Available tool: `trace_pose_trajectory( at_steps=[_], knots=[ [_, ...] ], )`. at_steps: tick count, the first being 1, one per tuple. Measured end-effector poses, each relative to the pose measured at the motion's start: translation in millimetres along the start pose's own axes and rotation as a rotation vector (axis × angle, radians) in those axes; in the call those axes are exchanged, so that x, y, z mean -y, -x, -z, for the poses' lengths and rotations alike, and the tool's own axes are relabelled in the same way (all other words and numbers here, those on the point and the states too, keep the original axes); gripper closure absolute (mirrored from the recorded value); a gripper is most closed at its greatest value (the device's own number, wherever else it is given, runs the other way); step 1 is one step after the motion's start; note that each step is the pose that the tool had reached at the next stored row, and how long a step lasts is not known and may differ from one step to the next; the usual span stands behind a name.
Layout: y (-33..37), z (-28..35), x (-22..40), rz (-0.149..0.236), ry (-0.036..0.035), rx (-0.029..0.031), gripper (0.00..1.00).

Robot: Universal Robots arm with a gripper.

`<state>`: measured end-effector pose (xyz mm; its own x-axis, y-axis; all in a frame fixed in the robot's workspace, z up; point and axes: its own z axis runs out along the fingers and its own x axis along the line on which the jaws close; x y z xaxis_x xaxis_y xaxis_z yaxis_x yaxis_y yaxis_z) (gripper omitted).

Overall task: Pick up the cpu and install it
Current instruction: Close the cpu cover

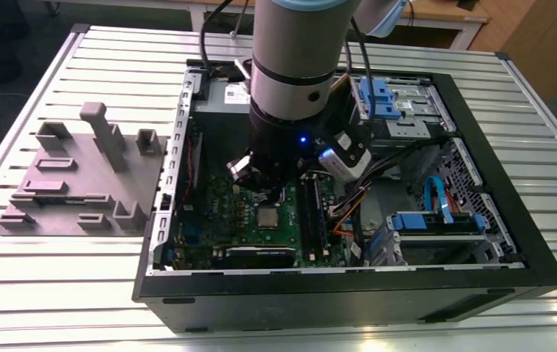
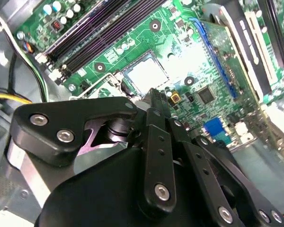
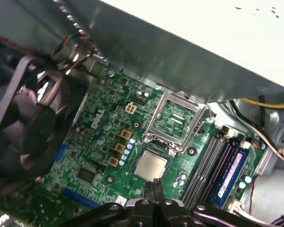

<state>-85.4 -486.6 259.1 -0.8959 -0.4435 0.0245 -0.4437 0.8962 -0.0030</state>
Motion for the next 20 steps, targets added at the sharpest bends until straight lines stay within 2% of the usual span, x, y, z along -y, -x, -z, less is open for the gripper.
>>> trace_pose_trajectory(
  at_steps=[20],
  knots=[
    [0.0,-1.2,0.0,0.364,-0.0089,0.0012,0.89]
  ],
)
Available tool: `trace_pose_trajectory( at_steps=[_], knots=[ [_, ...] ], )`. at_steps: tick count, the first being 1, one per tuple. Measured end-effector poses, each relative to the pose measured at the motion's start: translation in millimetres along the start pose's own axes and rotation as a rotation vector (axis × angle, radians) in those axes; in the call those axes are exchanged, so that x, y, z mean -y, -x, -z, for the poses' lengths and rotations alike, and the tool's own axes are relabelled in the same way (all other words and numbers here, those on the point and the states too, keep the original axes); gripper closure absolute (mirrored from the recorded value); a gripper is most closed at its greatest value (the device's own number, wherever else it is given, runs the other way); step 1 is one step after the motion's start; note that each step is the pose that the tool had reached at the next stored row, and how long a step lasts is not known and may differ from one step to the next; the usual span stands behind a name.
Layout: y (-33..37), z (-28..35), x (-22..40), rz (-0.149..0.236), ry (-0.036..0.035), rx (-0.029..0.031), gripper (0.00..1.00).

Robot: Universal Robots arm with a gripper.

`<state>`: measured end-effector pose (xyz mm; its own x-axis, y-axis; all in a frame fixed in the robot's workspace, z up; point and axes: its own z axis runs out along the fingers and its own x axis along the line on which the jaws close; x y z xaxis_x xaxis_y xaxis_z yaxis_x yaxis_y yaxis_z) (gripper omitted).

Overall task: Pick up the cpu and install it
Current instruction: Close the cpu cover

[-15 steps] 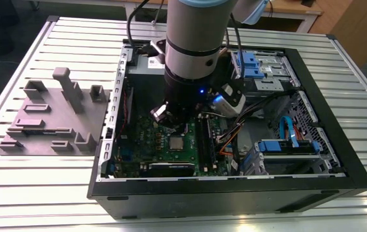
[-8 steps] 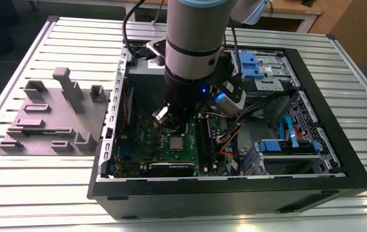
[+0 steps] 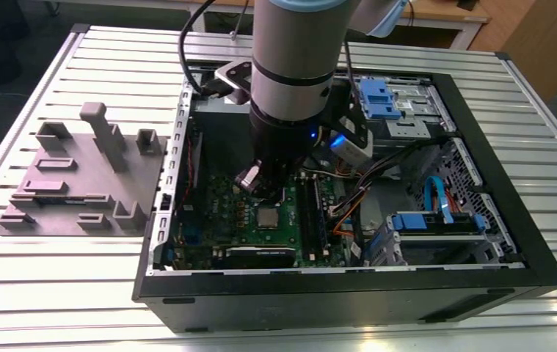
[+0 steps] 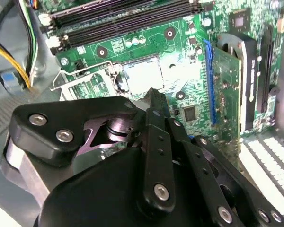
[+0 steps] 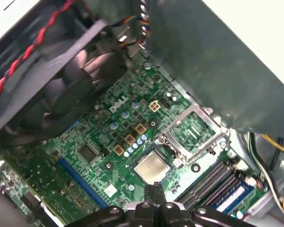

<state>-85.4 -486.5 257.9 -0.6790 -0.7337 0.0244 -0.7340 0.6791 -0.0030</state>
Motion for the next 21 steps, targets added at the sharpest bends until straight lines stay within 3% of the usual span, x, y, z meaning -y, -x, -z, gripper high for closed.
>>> trace_pose_trajectory(
  at_steps=[21],
  knots=[
    [0.0,-1.5,0.0,0.382,-0.0094,0.0012,0.89]
  ],
)
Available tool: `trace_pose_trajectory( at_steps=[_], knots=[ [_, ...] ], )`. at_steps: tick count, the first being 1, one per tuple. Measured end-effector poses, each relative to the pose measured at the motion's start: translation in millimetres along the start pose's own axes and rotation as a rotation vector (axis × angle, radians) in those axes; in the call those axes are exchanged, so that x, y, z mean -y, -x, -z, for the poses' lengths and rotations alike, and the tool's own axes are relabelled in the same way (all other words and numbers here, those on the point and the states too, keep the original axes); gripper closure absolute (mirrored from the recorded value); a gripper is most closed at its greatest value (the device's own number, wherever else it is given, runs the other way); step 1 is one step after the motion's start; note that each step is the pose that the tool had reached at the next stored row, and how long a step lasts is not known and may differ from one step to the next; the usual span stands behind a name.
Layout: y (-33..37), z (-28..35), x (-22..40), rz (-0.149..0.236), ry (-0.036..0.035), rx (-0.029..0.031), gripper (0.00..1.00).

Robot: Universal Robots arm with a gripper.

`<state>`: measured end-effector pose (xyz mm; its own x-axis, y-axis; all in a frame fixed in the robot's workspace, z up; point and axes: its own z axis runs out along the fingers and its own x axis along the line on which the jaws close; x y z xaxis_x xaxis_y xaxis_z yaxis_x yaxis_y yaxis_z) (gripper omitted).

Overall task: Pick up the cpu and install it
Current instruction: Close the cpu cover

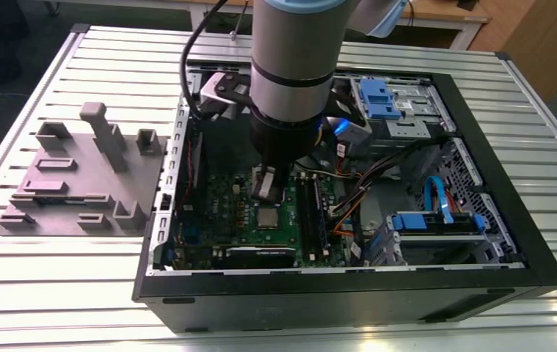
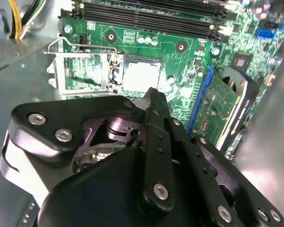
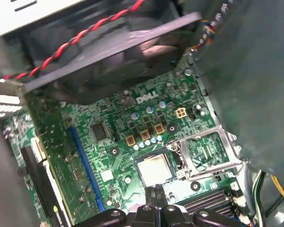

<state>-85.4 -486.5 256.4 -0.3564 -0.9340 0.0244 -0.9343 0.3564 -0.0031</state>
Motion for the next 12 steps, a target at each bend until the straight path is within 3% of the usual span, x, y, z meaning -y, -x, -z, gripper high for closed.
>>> trace_pose_trajectory(
  at_steps=[3,12],
  knots=[
    [0.0,-0.2,0.0,0.048,-0.0011,0.0001,0.89],
    [0.0,-0.3,0.0,0.053,-0.0013,0.0001,0.89]
  ],
)
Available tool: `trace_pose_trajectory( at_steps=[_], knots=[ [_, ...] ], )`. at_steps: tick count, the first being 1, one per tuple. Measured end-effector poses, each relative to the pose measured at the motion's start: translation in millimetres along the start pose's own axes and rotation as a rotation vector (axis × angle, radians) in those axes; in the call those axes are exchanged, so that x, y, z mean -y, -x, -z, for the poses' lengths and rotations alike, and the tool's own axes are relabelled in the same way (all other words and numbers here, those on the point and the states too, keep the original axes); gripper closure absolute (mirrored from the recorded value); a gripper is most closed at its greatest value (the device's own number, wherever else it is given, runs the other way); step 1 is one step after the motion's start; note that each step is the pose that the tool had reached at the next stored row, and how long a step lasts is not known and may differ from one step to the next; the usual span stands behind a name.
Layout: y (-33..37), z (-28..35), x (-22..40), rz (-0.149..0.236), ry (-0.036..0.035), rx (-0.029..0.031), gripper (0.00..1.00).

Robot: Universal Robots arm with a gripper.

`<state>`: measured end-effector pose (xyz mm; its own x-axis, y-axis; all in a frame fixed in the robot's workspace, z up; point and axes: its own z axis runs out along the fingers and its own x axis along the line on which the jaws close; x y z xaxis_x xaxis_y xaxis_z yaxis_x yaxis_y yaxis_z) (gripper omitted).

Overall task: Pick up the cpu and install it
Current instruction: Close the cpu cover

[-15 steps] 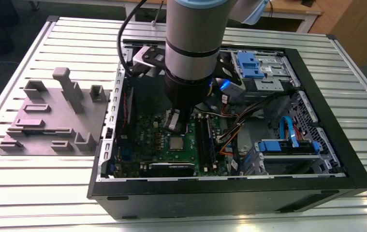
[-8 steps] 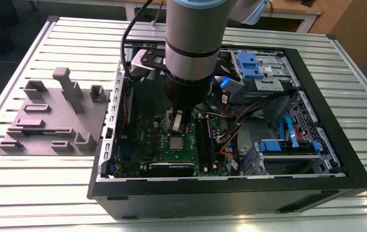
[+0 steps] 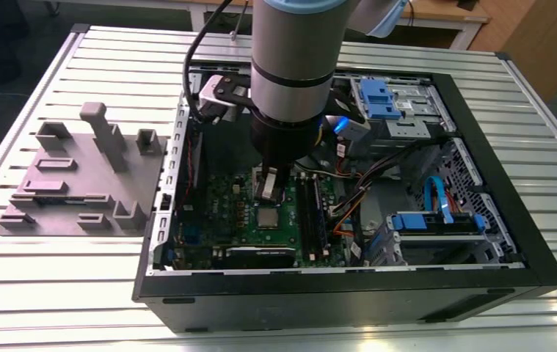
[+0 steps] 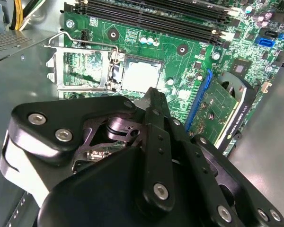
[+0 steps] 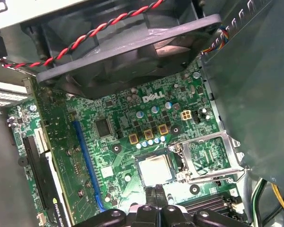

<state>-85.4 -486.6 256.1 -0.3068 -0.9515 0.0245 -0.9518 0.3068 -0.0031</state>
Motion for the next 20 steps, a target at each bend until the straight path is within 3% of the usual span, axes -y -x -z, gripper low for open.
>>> trace_pose_trajectory(
  at_steps=[7,12,13,14,20],
  knots=[
    [0.0,0.0,0.0,0.010,-0.0002,0.0001,0.89],
    [0.0,-0.5,0.0,0.091,-0.0021,0.0003,0.89],
    [0.0,-0.6,0.2,0.098,-0.0015,0.0033,0.89],
    [0.2,-0.7,0.5,0.100,0.0021,0.0161,0.89],
    [1.0,-0.6,3.2,0.101,0.0335,0.1202,0.89]
  ],
)
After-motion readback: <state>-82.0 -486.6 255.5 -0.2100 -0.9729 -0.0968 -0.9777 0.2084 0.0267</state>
